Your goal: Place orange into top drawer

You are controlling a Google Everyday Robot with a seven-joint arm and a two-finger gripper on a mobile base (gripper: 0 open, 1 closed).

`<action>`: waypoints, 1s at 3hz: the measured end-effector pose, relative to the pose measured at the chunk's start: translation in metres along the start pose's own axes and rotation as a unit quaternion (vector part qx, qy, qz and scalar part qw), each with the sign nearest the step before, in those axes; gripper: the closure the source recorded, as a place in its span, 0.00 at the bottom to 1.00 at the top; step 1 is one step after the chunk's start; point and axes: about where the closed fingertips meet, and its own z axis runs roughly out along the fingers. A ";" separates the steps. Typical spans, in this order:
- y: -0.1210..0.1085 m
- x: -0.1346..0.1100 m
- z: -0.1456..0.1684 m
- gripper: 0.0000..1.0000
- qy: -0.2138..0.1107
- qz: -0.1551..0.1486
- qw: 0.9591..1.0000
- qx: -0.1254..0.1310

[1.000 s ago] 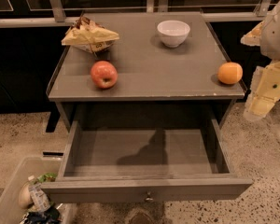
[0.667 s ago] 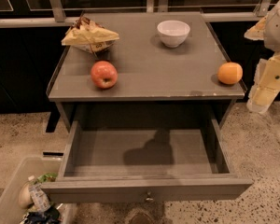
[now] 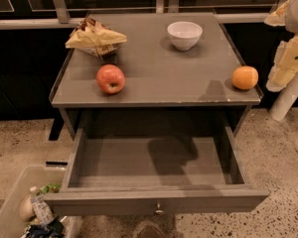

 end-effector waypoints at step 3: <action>-0.055 0.063 0.057 0.00 0.061 0.048 0.997 -0.022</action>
Offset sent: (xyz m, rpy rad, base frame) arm 0.0546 -0.0871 -0.0398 -0.0344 0.0704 -0.1495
